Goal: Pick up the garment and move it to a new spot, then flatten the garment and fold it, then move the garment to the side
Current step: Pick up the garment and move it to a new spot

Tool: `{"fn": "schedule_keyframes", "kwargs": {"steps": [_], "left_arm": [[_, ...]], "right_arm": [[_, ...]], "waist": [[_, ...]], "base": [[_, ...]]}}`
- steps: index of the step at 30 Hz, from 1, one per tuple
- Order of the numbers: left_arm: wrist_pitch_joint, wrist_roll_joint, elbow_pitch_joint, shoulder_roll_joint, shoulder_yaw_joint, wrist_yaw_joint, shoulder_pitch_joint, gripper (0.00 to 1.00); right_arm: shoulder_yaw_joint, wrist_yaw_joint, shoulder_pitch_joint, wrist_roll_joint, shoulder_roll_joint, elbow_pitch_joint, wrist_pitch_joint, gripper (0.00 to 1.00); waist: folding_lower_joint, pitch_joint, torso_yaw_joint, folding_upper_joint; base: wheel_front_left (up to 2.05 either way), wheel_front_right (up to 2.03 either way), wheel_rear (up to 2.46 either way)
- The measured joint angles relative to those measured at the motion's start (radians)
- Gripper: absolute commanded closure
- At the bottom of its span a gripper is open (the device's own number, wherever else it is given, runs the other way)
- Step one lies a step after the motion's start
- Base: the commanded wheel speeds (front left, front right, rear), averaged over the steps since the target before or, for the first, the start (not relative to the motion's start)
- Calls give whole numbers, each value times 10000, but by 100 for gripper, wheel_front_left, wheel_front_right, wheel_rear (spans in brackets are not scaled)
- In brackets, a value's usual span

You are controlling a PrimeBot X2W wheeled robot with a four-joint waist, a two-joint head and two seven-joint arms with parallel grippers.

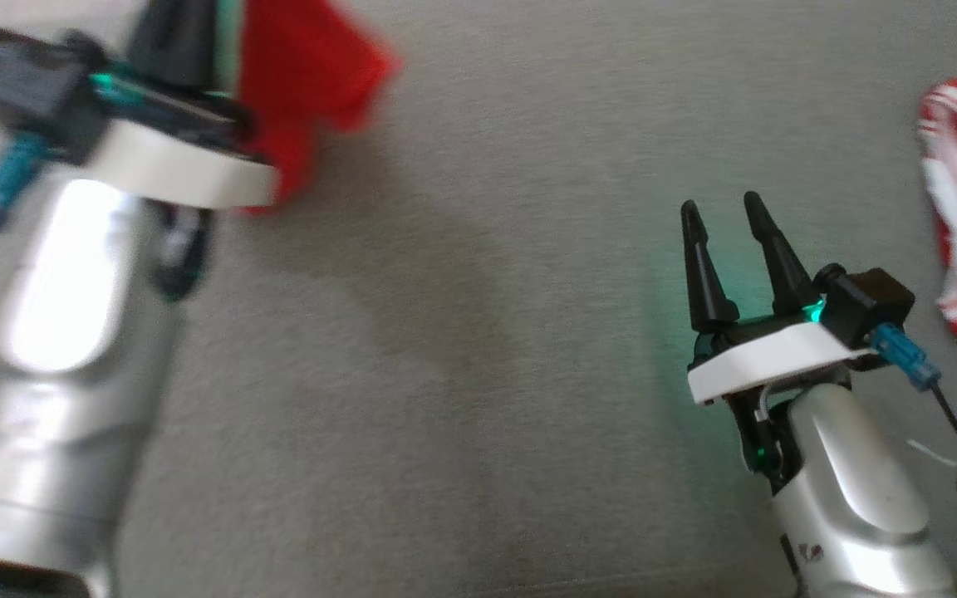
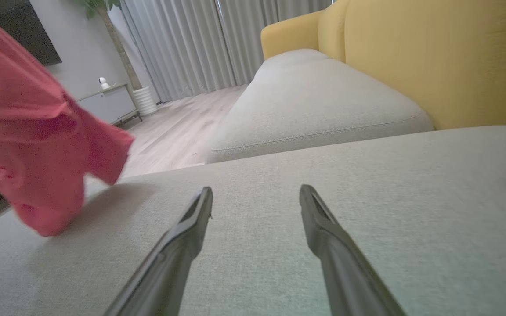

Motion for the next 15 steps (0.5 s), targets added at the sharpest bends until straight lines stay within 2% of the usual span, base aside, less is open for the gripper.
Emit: {"fn": "schedule_keyframes", "kwargs": {"steps": [4,10,11,12,13,15], "left_arm": [[0,-259,119,-780,-644,0,2,100],[0,-345,805,-1444,-1072,0,295,98],[0,-339,917,-1546,-1116,0,460,68],[0,-337,1037,-1647,-1116,0,670,16],[0,-284,1204,-1712,-1112,2,926,0],[0,-100,1455,-1747,-972,107,1569,0]], "right_arm": [[144,0,237,155,2,27,-2,0],[211,0,376,244,0,71,0,0],[205,0,380,245,0,73,0,0],[194,0,381,253,0,73,0,0],[176,0,382,253,0,71,0,0],[105,0,401,253,0,71,0,0]], "waist": [[-1,-230,-756,0],[0,-404,-1548,0],[0,-428,-1648,0],[1,-451,-1722,0],[1,-482,-1759,0],[0,-542,-1724,0]], "base": [[0,0,0],[0,0,0],[0,0,0],[0,0,0],[0,0,0],[0,0,0]]}}
